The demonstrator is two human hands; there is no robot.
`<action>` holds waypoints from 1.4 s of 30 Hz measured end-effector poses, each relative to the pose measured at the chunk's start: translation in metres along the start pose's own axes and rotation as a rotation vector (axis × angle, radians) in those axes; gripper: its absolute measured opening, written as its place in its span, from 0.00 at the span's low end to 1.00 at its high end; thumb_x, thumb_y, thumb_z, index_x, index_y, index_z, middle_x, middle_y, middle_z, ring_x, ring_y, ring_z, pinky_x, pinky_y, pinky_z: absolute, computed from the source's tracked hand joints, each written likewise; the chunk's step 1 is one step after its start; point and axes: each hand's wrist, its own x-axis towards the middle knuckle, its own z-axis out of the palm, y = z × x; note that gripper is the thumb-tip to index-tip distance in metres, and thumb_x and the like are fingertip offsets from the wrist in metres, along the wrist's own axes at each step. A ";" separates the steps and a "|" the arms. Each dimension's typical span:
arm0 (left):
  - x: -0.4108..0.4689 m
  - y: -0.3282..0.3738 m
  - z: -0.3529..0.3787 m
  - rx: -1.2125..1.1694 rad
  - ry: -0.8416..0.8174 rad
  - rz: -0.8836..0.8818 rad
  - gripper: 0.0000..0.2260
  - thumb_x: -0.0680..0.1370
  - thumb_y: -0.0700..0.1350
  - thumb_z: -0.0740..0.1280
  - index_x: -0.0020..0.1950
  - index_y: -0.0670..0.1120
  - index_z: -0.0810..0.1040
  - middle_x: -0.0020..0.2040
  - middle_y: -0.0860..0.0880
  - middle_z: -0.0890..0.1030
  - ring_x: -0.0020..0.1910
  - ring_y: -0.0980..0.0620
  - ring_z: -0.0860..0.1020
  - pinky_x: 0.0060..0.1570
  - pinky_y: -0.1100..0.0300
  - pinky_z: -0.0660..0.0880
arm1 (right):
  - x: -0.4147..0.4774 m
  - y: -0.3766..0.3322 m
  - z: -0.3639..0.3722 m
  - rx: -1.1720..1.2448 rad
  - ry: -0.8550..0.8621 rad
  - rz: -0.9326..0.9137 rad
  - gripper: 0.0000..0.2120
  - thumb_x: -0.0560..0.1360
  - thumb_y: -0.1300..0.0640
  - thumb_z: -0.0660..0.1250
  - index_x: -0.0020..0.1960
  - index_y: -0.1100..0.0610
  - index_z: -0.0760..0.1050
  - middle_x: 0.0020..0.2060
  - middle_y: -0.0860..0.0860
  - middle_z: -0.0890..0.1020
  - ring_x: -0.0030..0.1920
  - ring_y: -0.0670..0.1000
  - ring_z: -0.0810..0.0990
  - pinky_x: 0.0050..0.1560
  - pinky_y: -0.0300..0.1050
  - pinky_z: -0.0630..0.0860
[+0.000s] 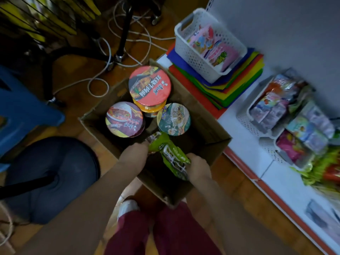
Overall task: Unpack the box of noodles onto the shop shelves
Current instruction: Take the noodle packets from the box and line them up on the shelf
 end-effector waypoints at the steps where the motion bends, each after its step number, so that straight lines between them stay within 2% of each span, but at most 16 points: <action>1: -0.014 0.000 -0.009 0.001 0.013 0.001 0.15 0.78 0.36 0.58 0.65 0.40 0.65 0.58 0.39 0.77 0.56 0.39 0.77 0.51 0.50 0.73 | -0.012 -0.003 -0.009 -0.001 0.027 -0.011 0.16 0.76 0.66 0.56 0.61 0.57 0.73 0.52 0.59 0.80 0.53 0.60 0.78 0.51 0.52 0.76; 6: -0.084 0.001 -0.058 -0.057 0.161 -0.006 0.14 0.77 0.37 0.60 0.63 0.42 0.65 0.55 0.43 0.77 0.54 0.42 0.77 0.42 0.53 0.70 | -0.069 -0.018 -0.063 0.011 0.164 -0.125 0.17 0.77 0.64 0.58 0.64 0.57 0.73 0.57 0.59 0.77 0.57 0.59 0.75 0.54 0.47 0.71; 11: -0.148 0.000 -0.106 -0.162 0.345 -0.066 0.09 0.76 0.35 0.60 0.55 0.42 0.67 0.52 0.43 0.76 0.50 0.42 0.77 0.37 0.55 0.66 | -0.116 -0.045 -0.123 0.029 0.265 -0.262 0.17 0.78 0.62 0.59 0.65 0.56 0.72 0.58 0.57 0.77 0.59 0.58 0.73 0.57 0.49 0.71; 13: -0.174 0.001 -0.128 -0.210 0.416 -0.071 0.08 0.76 0.34 0.60 0.55 0.41 0.67 0.52 0.41 0.76 0.51 0.41 0.76 0.37 0.56 0.65 | -0.138 -0.056 -0.151 0.020 0.314 -0.314 0.17 0.78 0.61 0.59 0.66 0.58 0.71 0.59 0.57 0.76 0.60 0.58 0.73 0.58 0.48 0.69; 17: -0.225 0.012 -0.186 -0.281 0.507 -0.057 0.12 0.77 0.32 0.58 0.60 0.37 0.67 0.55 0.37 0.74 0.52 0.39 0.76 0.43 0.52 0.70 | -0.186 -0.085 -0.210 -0.001 0.402 -0.374 0.18 0.80 0.59 0.56 0.69 0.59 0.67 0.61 0.58 0.74 0.61 0.58 0.71 0.59 0.48 0.67; 20: -0.260 0.018 -0.235 -0.321 0.629 0.017 0.10 0.76 0.31 0.57 0.57 0.35 0.68 0.51 0.35 0.75 0.49 0.35 0.75 0.41 0.49 0.68 | -0.223 -0.106 -0.252 0.024 0.462 -0.414 0.17 0.80 0.59 0.55 0.69 0.59 0.67 0.60 0.57 0.74 0.60 0.58 0.72 0.58 0.49 0.69; 22: -0.283 0.018 -0.266 -0.383 0.736 0.079 0.10 0.77 0.31 0.56 0.57 0.35 0.69 0.49 0.34 0.76 0.47 0.33 0.76 0.39 0.49 0.67 | -0.249 -0.119 -0.280 0.060 0.511 -0.448 0.16 0.80 0.59 0.56 0.67 0.60 0.69 0.58 0.57 0.76 0.58 0.57 0.73 0.55 0.47 0.69; 24: -0.305 0.018 -0.294 -0.447 0.850 0.136 0.09 0.78 0.32 0.56 0.56 0.34 0.69 0.44 0.34 0.77 0.44 0.34 0.77 0.36 0.52 0.65 | -0.277 -0.132 -0.310 0.080 0.587 -0.476 0.15 0.80 0.59 0.57 0.65 0.61 0.70 0.56 0.56 0.77 0.56 0.55 0.74 0.49 0.41 0.66; 27: -0.335 0.021 -0.333 -0.525 0.979 0.215 0.08 0.78 0.31 0.57 0.56 0.33 0.69 0.41 0.37 0.76 0.41 0.35 0.77 0.35 0.54 0.67 | -0.319 -0.149 -0.352 0.120 0.685 -0.514 0.12 0.80 0.59 0.57 0.61 0.62 0.72 0.51 0.56 0.77 0.48 0.54 0.75 0.44 0.41 0.65; 30: -0.367 0.027 -0.370 -0.552 1.077 0.308 0.06 0.79 0.34 0.56 0.54 0.34 0.69 0.36 0.37 0.76 0.33 0.36 0.76 0.30 0.46 0.71 | -0.357 -0.161 -0.390 0.117 0.817 -0.553 0.10 0.79 0.60 0.59 0.56 0.65 0.73 0.45 0.60 0.78 0.43 0.56 0.74 0.40 0.47 0.64; 33: -0.396 0.034 -0.404 -0.592 1.148 0.369 0.07 0.80 0.36 0.55 0.54 0.34 0.70 0.35 0.38 0.75 0.32 0.38 0.76 0.32 0.42 0.74 | -0.388 -0.169 -0.420 0.127 0.940 -0.577 0.12 0.78 0.59 0.60 0.57 0.65 0.73 0.42 0.57 0.77 0.40 0.54 0.73 0.37 0.42 0.59; 36: -0.419 0.043 -0.436 -0.624 1.205 0.439 0.08 0.81 0.38 0.55 0.54 0.35 0.70 0.32 0.48 0.71 0.30 0.42 0.73 0.30 0.48 0.70 | -0.416 -0.176 -0.448 0.155 1.047 -0.610 0.13 0.77 0.58 0.59 0.57 0.64 0.74 0.41 0.52 0.76 0.40 0.52 0.73 0.35 0.37 0.58; 39: -0.441 0.056 -0.465 -0.660 1.254 0.502 0.07 0.81 0.38 0.54 0.52 0.36 0.69 0.32 0.51 0.69 0.29 0.50 0.71 0.27 0.57 0.65 | -0.439 -0.182 -0.471 0.183 1.149 -0.628 0.11 0.77 0.59 0.60 0.54 0.64 0.76 0.39 0.51 0.75 0.39 0.50 0.72 0.34 0.32 0.61; 42: -0.461 0.072 -0.490 -0.704 1.318 0.547 0.05 0.81 0.38 0.54 0.49 0.40 0.68 0.33 0.54 0.67 0.30 0.59 0.67 0.27 0.67 0.63 | -0.455 -0.182 -0.491 0.227 1.243 -0.645 0.14 0.76 0.55 0.58 0.51 0.64 0.76 0.37 0.52 0.76 0.37 0.51 0.72 0.35 0.38 0.59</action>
